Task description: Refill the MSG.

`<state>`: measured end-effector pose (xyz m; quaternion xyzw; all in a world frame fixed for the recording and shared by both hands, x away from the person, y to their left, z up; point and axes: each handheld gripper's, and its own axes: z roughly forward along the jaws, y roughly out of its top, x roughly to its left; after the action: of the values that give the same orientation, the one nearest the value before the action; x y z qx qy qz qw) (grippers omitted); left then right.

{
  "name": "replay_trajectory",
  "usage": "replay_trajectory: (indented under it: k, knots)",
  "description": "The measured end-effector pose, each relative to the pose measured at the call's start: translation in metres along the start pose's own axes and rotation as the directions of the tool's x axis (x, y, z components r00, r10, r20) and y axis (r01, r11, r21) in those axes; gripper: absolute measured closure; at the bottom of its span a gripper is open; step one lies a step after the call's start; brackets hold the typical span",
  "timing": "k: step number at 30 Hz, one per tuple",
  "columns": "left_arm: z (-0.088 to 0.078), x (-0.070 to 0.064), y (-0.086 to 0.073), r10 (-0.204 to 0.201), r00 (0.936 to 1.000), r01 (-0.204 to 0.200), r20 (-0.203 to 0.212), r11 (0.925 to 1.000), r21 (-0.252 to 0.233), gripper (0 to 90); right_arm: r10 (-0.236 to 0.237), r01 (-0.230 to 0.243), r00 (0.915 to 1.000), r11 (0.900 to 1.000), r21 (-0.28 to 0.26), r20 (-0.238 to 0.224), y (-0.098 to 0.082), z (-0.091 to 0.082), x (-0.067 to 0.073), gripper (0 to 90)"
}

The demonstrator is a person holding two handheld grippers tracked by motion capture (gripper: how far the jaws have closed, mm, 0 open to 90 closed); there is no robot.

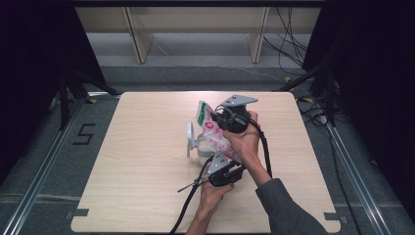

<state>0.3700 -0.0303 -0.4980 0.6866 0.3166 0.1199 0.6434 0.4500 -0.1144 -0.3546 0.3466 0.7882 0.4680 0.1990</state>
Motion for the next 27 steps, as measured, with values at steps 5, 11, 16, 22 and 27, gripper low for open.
replay_trajectory:
  k: [5, 11, 16, 22, 27]
  knots:
    - [0.0002, 0.0005, -0.0007, -0.002, 1.0000, 0.002, -0.004, 1.0000, 0.002, 75.2, -0.014, 0.013, 0.9999, 1.000, 0.017, 0.006, -0.0001, 0.0009, -0.0006, 90.0]
    - [-0.0002, 0.0004, -0.0005, -0.001, 1.0000, 0.001, -0.003, 1.0000, 0.006, 75.2, -0.014, 0.014, 0.9998, 1.000, 0.009, 0.012, -0.0006, 0.0020, -0.0010, 90.0]
    - [-0.0001, -0.0009, -0.0006, -0.003, 1.0000, 0.003, -0.003, 1.0000, -0.001, 75.2, -0.010, 0.009, 0.9999, 1.000, 0.022, 0.012, -0.0007, 0.0012, -0.0005, 90.0]
    - [-0.0002, -0.0004, -0.0007, -0.005, 1.0000, 0.005, -0.003, 1.0000, -0.001, 75.3, -0.021, 0.021, 0.9997, 0.999, 0.024, 0.012, -0.0007, 0.0018, -0.0006, 90.0]
    - [-0.0004, -0.0004, -0.0005, -0.006, 1.0000, 0.006, -0.001, 1.0000, -0.002, 75.2, -0.013, 0.012, 0.9998, 1.000, 0.023, 0.014, -0.0013, 0.0026, 0.0014, 90.0]
